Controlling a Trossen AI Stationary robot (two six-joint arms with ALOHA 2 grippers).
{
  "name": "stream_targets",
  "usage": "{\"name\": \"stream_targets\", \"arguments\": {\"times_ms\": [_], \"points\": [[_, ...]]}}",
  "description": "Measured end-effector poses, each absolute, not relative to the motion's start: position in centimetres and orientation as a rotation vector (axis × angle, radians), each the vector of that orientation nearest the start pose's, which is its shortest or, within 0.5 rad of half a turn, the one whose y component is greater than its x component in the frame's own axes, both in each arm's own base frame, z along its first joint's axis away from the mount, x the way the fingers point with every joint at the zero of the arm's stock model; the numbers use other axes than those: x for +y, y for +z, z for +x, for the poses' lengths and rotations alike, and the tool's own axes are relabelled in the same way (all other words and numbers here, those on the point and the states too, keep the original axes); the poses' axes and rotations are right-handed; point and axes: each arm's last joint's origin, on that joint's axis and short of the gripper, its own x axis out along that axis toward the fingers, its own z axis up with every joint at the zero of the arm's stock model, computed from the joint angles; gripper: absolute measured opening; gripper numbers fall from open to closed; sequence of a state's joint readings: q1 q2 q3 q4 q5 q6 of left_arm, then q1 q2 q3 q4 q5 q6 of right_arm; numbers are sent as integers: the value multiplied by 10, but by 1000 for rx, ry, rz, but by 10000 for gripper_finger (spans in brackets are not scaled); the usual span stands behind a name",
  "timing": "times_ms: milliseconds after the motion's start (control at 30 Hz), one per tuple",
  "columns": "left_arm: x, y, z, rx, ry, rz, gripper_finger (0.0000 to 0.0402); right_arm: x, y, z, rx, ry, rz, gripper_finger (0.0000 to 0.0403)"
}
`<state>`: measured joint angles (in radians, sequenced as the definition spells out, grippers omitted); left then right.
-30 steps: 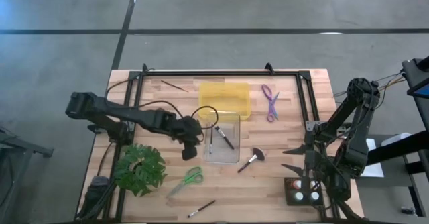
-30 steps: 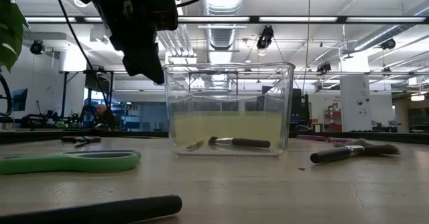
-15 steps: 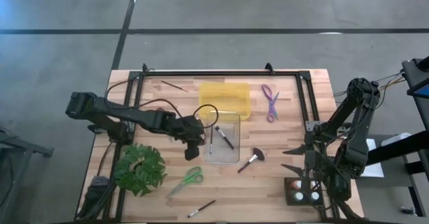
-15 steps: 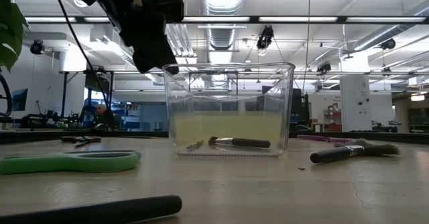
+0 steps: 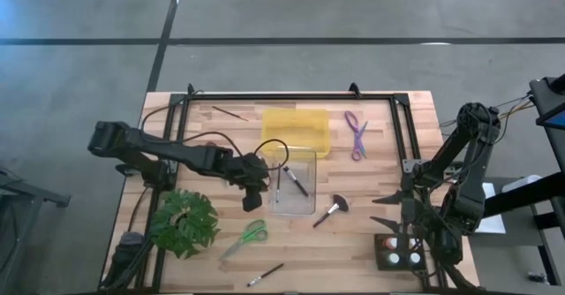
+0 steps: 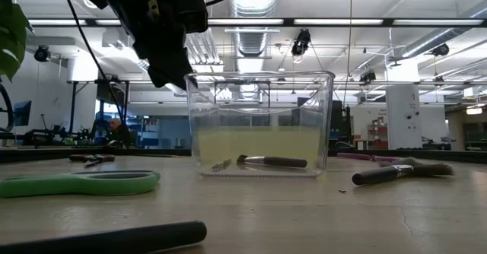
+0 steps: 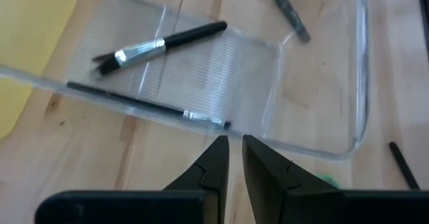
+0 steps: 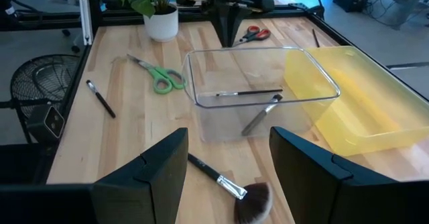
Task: Pick & Place Paint Supplies
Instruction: Adjust the transparent bin
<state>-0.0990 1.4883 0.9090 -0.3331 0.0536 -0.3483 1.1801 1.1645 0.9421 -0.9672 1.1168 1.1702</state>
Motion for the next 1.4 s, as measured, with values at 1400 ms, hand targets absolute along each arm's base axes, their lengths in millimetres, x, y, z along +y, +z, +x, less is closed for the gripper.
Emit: {"name": "stream_targets", "arguments": {"times_ms": [1400], "points": [[26,195,310,871,278,-157,55,174,275,100,438,-194,61,209]]}}
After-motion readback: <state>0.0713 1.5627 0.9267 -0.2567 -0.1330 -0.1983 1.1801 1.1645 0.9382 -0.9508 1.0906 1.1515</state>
